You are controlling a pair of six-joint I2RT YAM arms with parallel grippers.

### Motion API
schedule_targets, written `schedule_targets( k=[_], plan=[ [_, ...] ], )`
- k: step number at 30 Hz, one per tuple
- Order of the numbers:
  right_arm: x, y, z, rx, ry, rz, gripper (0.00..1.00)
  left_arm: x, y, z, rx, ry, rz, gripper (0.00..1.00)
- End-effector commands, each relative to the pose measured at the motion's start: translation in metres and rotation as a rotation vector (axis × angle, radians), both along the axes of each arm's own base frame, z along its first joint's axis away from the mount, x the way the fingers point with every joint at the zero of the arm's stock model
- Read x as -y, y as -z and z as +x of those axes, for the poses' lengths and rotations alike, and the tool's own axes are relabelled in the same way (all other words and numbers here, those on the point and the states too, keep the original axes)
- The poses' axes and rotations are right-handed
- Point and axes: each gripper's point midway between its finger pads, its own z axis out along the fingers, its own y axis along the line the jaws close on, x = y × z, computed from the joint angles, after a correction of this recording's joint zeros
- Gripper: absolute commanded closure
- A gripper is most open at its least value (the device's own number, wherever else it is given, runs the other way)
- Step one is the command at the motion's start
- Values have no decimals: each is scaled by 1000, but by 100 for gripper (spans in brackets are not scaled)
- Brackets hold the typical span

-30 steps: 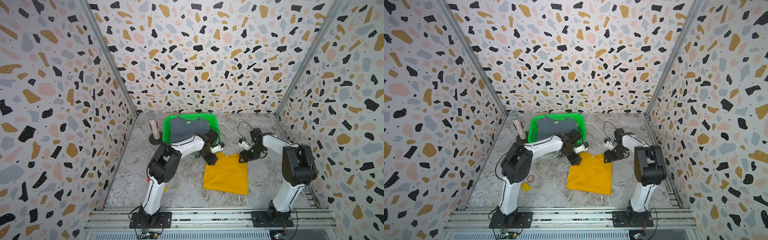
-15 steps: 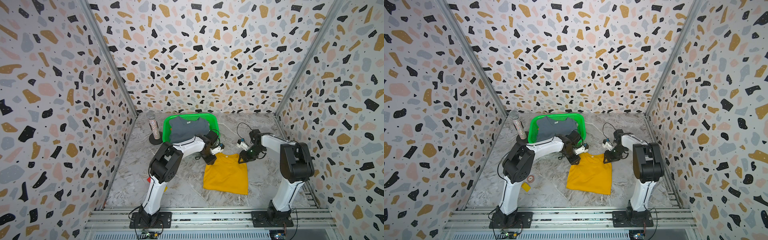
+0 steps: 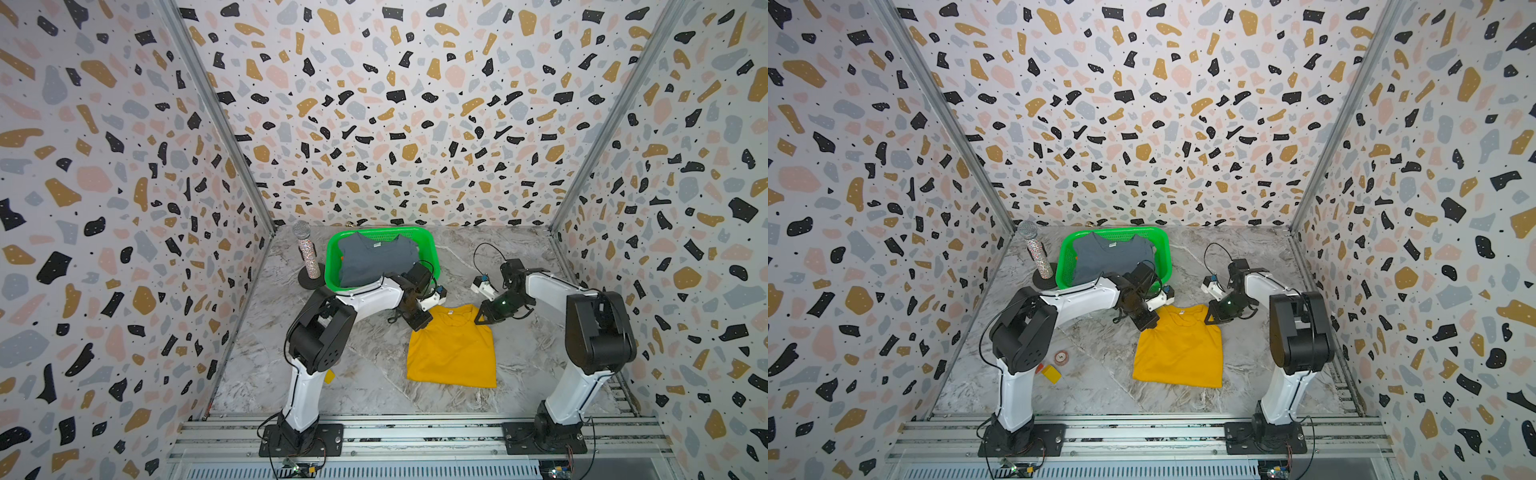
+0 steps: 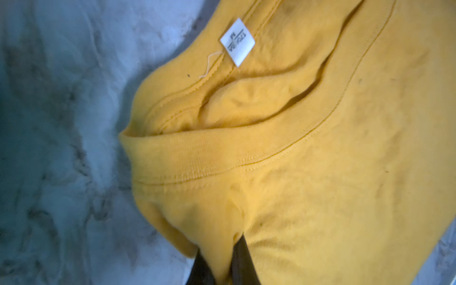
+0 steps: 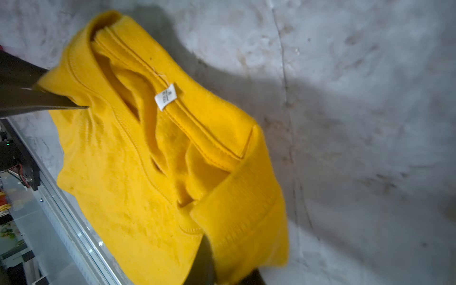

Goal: Put the folded t-shirts into the basket
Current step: Pick up the T-shirt from the center of the board, then place the T-shirt in the bin.

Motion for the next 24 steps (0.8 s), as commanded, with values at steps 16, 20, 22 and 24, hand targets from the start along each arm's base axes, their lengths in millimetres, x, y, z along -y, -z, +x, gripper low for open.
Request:
schedule_targets(
  k=[16, 20, 22, 24],
  plan=[
    [-41, -173, 10, 549, -87, 279, 100, -63, -140, 14, 235, 14, -176, 100],
    [-58, -210, 12, 618, -126, 312, 100, -90, -167, 17, 302, -39, -171, 100],
    [-67, -227, 15, 651, -133, 328, 100, -103, -183, 19, 341, -71, -175, 100],
    [-75, -242, 19, 677, -136, 341, 100, -115, -197, 22, 383, -103, -171, 100]
  ],
)
